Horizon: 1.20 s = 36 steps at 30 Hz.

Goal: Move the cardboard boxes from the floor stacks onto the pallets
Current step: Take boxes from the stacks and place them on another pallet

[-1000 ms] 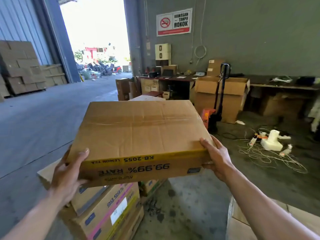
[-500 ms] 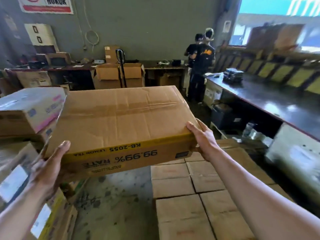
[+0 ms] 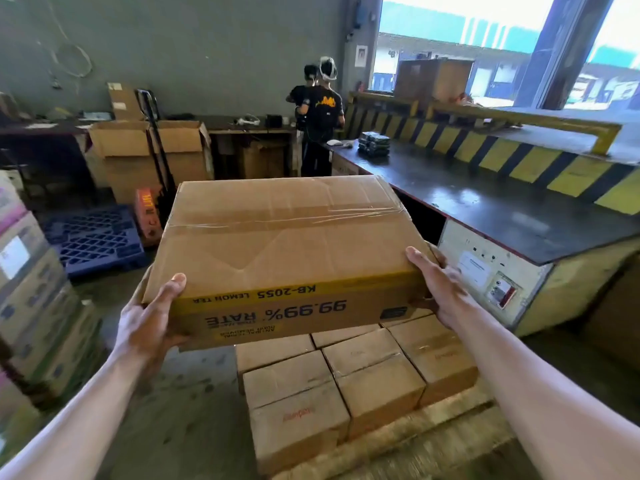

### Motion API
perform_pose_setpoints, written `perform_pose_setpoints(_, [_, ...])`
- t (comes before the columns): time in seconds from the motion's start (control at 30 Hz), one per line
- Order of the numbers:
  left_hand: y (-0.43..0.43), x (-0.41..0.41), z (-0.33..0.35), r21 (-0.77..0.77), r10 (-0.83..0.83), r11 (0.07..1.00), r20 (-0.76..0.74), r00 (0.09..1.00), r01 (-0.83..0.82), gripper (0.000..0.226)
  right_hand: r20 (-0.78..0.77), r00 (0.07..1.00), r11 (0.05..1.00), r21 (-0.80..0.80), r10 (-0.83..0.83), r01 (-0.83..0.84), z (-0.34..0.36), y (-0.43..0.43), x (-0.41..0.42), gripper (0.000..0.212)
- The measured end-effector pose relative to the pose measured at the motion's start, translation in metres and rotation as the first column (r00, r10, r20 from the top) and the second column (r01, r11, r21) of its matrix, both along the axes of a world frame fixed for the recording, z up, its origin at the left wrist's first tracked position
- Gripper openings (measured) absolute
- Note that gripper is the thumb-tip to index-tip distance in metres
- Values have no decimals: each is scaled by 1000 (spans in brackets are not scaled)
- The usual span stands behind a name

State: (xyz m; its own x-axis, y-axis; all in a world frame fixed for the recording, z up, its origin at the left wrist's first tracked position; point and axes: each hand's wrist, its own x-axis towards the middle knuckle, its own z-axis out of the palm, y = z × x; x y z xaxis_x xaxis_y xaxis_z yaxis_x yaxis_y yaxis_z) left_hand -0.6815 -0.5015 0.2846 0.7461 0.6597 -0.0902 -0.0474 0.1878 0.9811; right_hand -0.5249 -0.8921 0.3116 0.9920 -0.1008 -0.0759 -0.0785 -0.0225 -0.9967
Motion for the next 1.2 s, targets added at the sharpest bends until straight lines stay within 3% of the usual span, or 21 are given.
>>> perform_pose_setpoints(0.33, [-111, 36, -33, -2, -63, 998, -63, 996, 63, 53, -69, 997, 999, -4, -46, 46, -57, -115, 25, 78])
perform_pose_setpoints(0.47, [-163, 52, -73, -29, -34, 999, -157, 987, 30, 52, -138, 990, 999, -22, -31, 28, -90, -164, 50, 73])
perform_pose_setpoints(0.7, [-244, 78, -144, -129, 55, 987, -268, 962, -92, 54, -256, 967, 997, -71, 20, -39, -154, -224, 97, 88])
perform_pose_setpoints(1.0, [-236, 137, -226, -179, 26, 979, -379, 925, -101, 50, -298, 953, 991, -100, 53, -87, -242, -205, 172, 59])
perform_pose_setpoints(1.13, [-217, 170, -275, -254, -46, 965, -400, 915, -62, 73, -316, 948, 990, -117, 35, -75, -281, -190, 214, 57])
perform_pose_setpoints(1.2, [-212, 186, -297, -279, -55, 958, -401, 914, -65, 68, -318, 947, 990, -115, 38, -78, -298, -184, 234, 54])
